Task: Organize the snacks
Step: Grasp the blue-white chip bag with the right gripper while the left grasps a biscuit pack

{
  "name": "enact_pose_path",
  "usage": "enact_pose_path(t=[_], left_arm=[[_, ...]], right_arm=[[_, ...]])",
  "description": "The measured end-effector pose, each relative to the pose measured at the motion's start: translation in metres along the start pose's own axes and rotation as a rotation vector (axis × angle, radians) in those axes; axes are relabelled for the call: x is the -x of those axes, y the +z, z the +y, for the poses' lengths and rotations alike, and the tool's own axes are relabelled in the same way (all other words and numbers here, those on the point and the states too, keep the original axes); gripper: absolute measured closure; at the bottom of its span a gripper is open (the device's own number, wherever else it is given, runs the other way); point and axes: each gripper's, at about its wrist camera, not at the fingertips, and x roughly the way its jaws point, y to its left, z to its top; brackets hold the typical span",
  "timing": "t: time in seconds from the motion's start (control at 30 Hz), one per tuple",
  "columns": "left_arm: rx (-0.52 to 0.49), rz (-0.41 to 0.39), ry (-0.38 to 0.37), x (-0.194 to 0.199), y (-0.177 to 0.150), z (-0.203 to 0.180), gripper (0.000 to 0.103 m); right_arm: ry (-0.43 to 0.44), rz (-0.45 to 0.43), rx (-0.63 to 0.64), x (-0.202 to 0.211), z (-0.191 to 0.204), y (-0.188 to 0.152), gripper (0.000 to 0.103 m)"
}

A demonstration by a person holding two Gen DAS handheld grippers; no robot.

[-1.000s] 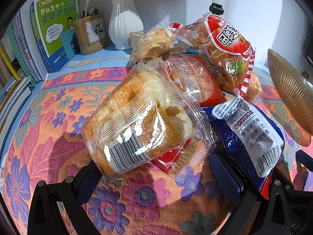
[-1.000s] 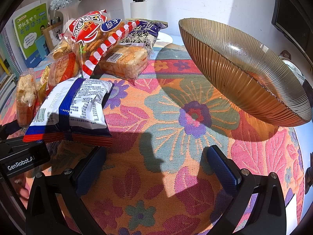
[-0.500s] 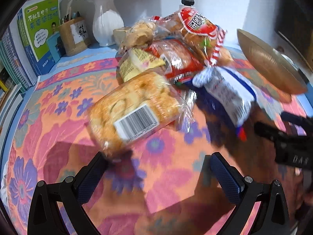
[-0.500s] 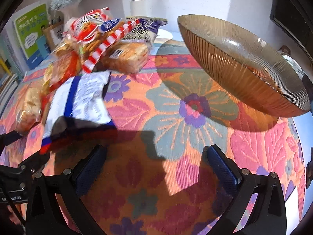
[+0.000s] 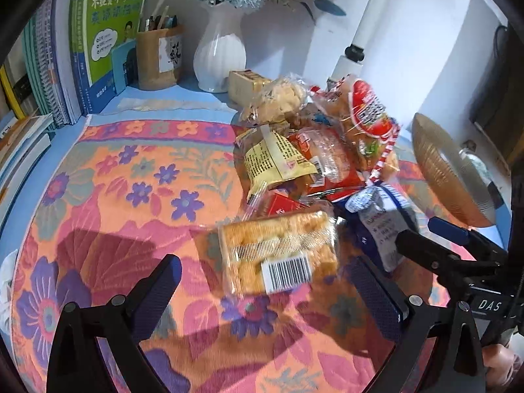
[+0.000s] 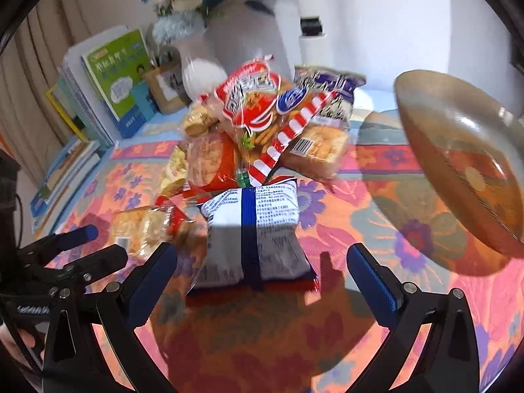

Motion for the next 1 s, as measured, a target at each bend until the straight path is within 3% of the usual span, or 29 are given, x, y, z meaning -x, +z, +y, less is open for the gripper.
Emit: enact_pose_path(t=[0.13, 0.27, 0.4, 0.47, 0.5, 0.53, 0.6, 0.73, 1.0], left_arm=[[-0.002, 0.019, -0.025, -0.012, 0.003, -0.004, 0.0], [0.006, 0.037, 0.005, -0.027, 0.006, -0.006, 0.0], [0.032, 0.051, -0.003, -0.035, 0.007, -0.002, 0.0], [0.023, 0.052, 0.004, -0.037, 0.008, -0.003, 0.005], [0.018, 0.049, 0.01, -0.038, 0.008, -0.004, 0.012], [0.011, 0.045, 0.019, -0.038, 0.008, -0.005, 0.025], [-0.001, 0.041, 0.039, -0.038, 0.008, -0.007, 0.026], [0.007, 0.038, 0.048, -0.032, 0.007, -0.007, 0.027], [0.003, -0.009, 0.09, -0.003, 0.018, -0.012, 0.027]], right_arm=[[0.0, 0.018, 0.002, -0.008, 0.005, 0.003, 0.0], [-0.042, 0.063, -0.004, -0.021, -0.006, 0.005, 0.0], [0.007, 0.092, -0.034, -0.03, -0.016, 0.005, 0.0], [0.021, 0.092, -0.029, -0.031, -0.019, 0.005, 0.004], [0.029, 0.084, -0.019, -0.029, -0.018, 0.004, 0.013], [0.053, 0.075, -0.011, -0.027, -0.017, 0.003, 0.028], [0.117, 0.074, -0.019, -0.024, -0.015, 0.002, 0.042], [0.142, 0.062, -0.008, -0.019, -0.012, 0.0, 0.047], [0.317, -0.025, -0.064, 0.007, -0.014, 0.0, 0.049]])
